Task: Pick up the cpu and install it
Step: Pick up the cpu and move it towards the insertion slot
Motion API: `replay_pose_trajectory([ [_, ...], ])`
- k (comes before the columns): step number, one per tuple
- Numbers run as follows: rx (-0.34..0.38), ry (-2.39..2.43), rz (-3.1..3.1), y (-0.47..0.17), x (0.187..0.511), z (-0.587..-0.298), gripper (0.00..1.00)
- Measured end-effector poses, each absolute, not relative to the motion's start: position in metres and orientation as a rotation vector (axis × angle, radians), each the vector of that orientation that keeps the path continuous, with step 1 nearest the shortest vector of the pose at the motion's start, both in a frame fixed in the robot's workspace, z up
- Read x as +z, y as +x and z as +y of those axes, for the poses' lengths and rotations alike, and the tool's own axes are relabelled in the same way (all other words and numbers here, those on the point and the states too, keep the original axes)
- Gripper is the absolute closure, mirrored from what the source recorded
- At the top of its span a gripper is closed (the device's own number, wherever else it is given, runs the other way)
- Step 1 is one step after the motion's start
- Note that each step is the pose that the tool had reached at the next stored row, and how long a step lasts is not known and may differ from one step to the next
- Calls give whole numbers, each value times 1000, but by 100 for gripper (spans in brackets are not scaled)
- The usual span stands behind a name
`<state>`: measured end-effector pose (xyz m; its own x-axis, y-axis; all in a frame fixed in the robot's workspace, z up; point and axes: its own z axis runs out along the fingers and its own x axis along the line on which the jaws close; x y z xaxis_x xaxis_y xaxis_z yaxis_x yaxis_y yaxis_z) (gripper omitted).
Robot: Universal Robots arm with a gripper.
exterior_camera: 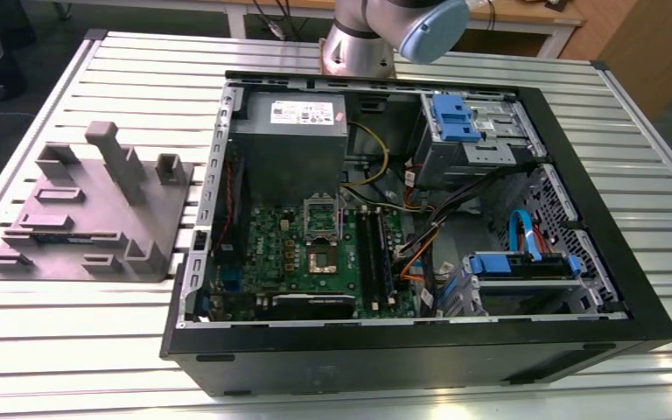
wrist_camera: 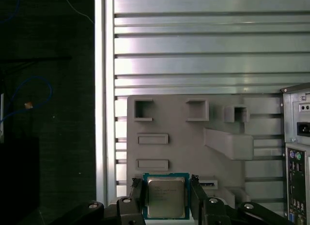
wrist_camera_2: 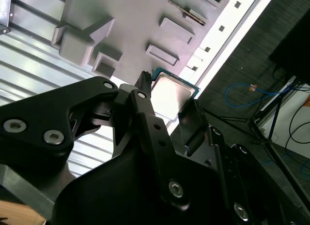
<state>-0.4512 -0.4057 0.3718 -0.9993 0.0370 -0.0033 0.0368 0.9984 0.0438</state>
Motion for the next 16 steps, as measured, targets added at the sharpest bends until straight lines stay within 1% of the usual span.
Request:
replay_pose_trajectory([
  [16,69,58,3136,-443,372,-406,53],
])
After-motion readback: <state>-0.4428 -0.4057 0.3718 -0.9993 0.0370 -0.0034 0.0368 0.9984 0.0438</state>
